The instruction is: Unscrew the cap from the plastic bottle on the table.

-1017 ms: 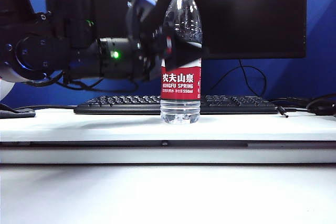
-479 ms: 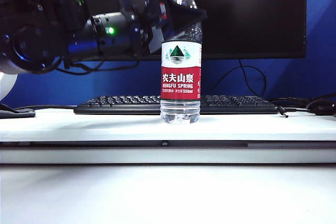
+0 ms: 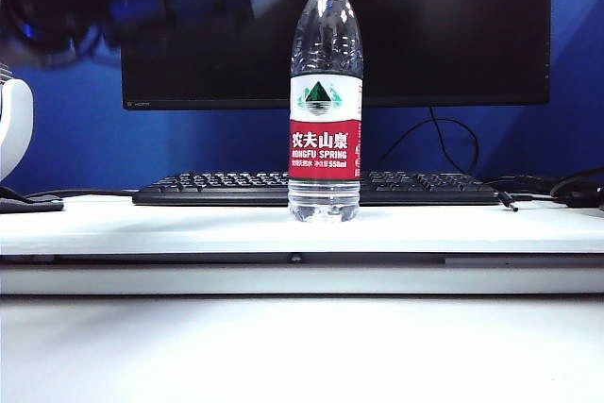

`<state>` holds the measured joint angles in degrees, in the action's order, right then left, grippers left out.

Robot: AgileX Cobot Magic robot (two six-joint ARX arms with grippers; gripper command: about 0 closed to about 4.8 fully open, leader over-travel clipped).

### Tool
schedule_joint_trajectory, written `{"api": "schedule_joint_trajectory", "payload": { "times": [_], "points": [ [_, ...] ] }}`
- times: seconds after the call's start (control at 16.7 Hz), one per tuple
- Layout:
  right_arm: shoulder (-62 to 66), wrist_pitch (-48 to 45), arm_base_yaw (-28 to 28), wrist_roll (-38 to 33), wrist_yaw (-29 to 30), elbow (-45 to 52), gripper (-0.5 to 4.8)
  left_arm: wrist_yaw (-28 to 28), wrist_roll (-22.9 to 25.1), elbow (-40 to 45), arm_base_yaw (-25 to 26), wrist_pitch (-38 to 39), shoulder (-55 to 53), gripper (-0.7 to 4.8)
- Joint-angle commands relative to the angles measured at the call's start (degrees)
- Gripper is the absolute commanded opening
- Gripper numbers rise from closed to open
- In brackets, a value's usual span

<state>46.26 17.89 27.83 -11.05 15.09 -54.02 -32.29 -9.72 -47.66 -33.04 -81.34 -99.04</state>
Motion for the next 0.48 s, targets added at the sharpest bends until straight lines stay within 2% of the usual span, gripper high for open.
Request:
{"api": "schedule_joint_trajectory", "payload": {
  "times": [0.06, 0.12, 0.18, 0.24, 0.3, 0.36, 0.42, 0.48],
  "points": [
    [-1.68, -2.95, 0.07, -0.83, 0.26, -0.42, -0.01, 0.61, 0.37, -1.53, 1.49, -1.9, 6.88, 4.79],
    [-2.58, -3.39, 0.07, -0.81, 0.22, -0.42, -0.01, 0.02, -1.36, -1.46, 3.28, -1.88, 10.45, 4.79],
    [-3.8, -4.04, 0.07, -0.81, 0.2, -0.42, -0.01, -0.81, -5.03, -1.18, 6.58, -1.79, 15.52, 0.89],
    [-4.79, -5.05, 0.07, -0.81, 0.2, -0.42, -0.01, -1.16, -8.46, -1.16, 10.88, -1.38, 19.8, 0.27],
    [-5.84, -5.97, 0.07, -0.81, 0.15, -0.42, -0.01, -2.47, -13.77, -1.14, 15.17, 0.44, 24.02, -0.05],
    [-6.97, -6.78, 0.07, -0.81, 0.26, -0.42, -0.01, -5.79, -21.11, -1.11, 20.02, 2.97, 28.59, -0.06],
    [-8.9, -7.28, 0.07, -0.81, 0.28, -0.42, -0.01, -15.3, -33.0, -1.09, 28.2, 5.64, 36.17, -0.06],
    [-10.19, -7.02, 0.07, -0.81, 0.24, -0.42, -0.01, -21.49, -37.77, -1.09, 31.74, 5.11, 40.35, -0.06]
  ]
}}
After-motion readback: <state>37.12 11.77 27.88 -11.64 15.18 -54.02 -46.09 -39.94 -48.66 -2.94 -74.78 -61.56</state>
